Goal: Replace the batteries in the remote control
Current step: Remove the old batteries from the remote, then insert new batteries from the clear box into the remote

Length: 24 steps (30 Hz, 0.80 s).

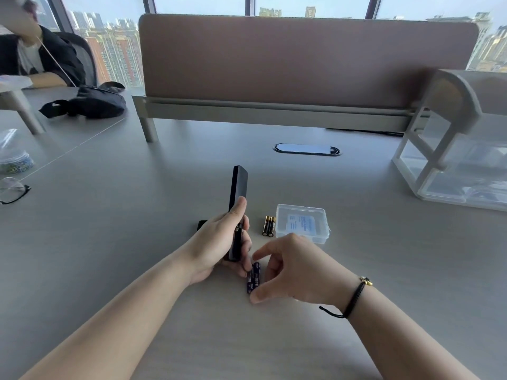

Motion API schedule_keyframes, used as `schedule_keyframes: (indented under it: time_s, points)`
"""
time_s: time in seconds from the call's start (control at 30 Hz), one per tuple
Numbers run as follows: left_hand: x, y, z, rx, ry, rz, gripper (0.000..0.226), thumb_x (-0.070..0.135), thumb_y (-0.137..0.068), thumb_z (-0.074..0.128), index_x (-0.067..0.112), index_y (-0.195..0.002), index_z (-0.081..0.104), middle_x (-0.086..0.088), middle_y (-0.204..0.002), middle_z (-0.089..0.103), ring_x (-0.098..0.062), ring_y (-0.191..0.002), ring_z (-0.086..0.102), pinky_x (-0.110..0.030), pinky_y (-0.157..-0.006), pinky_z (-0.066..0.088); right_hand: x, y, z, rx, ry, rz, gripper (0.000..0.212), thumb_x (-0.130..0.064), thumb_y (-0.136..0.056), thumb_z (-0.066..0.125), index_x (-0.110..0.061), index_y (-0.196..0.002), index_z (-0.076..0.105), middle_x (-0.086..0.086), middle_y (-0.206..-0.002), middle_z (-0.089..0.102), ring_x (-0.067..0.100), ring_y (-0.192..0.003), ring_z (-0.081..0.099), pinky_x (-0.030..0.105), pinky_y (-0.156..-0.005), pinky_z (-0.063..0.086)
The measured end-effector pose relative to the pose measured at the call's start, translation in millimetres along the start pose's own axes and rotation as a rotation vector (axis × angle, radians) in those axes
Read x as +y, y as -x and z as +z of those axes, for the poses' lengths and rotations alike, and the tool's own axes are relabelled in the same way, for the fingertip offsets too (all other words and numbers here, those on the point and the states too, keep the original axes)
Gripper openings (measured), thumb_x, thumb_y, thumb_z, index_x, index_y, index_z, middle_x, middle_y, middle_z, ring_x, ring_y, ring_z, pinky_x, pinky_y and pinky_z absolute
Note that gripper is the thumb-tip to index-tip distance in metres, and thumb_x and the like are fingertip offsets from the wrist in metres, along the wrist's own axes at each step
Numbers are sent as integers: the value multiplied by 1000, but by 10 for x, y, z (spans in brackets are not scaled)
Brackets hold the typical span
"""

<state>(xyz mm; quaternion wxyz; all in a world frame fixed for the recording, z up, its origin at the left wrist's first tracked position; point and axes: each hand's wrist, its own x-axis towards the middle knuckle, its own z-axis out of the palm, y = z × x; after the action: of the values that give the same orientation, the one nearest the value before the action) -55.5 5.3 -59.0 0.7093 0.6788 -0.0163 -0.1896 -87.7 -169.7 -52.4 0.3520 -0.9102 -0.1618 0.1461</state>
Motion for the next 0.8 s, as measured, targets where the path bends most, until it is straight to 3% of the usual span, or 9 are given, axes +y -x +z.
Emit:
schedule_keyframes:
  time_s: [0.13, 0.23, 0.4, 0.53, 0.67, 0.8]
  points:
    - [9, -8, -6, 32, 19, 31, 58, 69, -82, 44, 11, -90, 45, -11, -56, 50, -26, -44, 53, -29, -45, 43, 17, -18, 8, 66, -81, 20, 64, -48, -63, 88, -24, -118, 67, 0, -80, 76, -3, -51, 58, 14, -51, 42]
    - [17, -23, -23, 91, 41, 68, 58, 70, -84, 42, 12, -90, 45, -9, -56, 50, -25, -45, 52, -27, -44, 39, 67, -65, 22, 201, -33, 27, 51, -54, -73, 78, -25, -114, 69, -2, -78, 73, 1, -55, 56, 16, -56, 42]
    - [36, -31, -67, 174, 104, 98, 56, 68, -91, 36, 14, -90, 48, -7, -57, 52, -23, -46, 51, -23, -40, 34, 110, -102, 114, 464, 57, -97, 22, -38, -88, 68, -26, -104, 76, -11, -67, 67, -1, -54, 53, 16, -60, 43]
    - [47, -41, -75, 200, 151, 105, 59, 69, -92, 34, 13, -93, 51, -5, -55, 52, -23, -45, 51, -23, -39, 32, 93, -121, 212, 502, 229, -199, 22, -31, -94, 58, -26, -106, 75, -11, -97, 78, 7, -73, 68, 24, -68, 51]
    - [38, -50, -79, 205, 178, 99, 59, 68, -92, 34, 12, -94, 52, -6, -55, 52, -22, -44, 50, -22, -39, 30, 145, -168, 212, 561, 330, -147, 26, -31, -92, 51, -21, -103, 73, -2, -97, 79, 24, -88, 72, 38, -71, 58]
    - [28, -49, -73, 197, 188, 101, 60, 69, -91, 35, 12, -94, 52, -6, -55, 51, -23, -43, 49, -23, -39, 30, 167, -168, 197, 615, 408, -145, 27, -32, -92, 50, -15, -95, 70, 0, -95, 77, 27, -86, 70, 41, -64, 57]
